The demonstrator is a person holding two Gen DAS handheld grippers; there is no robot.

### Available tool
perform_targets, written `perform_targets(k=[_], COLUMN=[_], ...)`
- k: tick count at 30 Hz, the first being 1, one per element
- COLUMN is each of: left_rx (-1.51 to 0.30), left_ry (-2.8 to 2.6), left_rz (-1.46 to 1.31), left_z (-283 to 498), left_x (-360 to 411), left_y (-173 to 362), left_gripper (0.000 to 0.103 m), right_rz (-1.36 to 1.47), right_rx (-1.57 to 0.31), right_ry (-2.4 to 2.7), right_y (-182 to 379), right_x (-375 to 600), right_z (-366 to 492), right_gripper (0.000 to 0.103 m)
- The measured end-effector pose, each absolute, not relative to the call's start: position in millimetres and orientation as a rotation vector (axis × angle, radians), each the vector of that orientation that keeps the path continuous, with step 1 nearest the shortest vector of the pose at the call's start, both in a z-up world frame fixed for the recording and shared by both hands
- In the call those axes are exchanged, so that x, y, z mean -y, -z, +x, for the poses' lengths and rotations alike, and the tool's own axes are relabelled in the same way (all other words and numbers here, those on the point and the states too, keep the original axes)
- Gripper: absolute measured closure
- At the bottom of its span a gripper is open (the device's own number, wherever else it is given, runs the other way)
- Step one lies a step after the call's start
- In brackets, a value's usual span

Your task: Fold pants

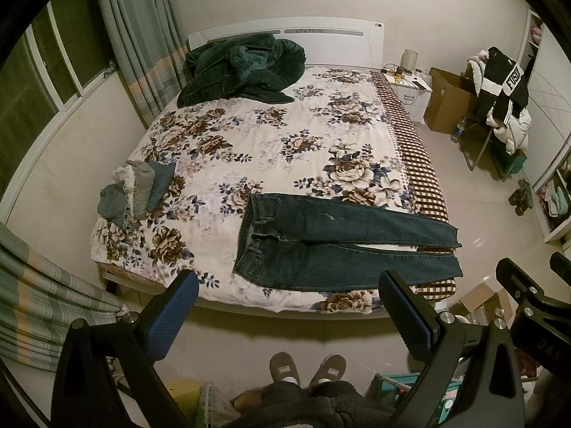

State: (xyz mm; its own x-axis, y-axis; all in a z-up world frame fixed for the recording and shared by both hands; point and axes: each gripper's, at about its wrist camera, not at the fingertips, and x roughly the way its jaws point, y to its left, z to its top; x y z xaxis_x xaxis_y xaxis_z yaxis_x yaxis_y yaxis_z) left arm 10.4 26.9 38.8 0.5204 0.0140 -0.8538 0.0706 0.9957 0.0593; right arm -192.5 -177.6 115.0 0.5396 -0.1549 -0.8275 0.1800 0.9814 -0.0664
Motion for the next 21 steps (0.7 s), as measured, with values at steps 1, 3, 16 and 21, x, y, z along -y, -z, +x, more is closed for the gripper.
perform_targets(k=[1, 3, 16, 21], left_rx=[-1.023, -1.022, -0.937, -0.891], left_ry=[0.034, 0.032, -0.058, -0.153], left_rz=[0.092, 0.090, 0.102, 0.123], left_z=[9, 9, 40, 91], left_x=[-25, -26, -30, -11], left_y=[-36, -36, -53, -39], left_gripper=[0.000, 0.000, 0.000, 0.000], right_rz=[0.029, 0.030, 0.071, 0.091], right_rx=[-0.983, -0.984, -0.962, -0.955], right_ry=[0.199, 0.198, 0.230, 0.274], right_y=[-115, -111, -97, -74], right_x=[177, 174, 189, 224], right_z=[-193, -191, -166, -120], right_gripper=[0.000, 0.000, 0.000, 0.000])
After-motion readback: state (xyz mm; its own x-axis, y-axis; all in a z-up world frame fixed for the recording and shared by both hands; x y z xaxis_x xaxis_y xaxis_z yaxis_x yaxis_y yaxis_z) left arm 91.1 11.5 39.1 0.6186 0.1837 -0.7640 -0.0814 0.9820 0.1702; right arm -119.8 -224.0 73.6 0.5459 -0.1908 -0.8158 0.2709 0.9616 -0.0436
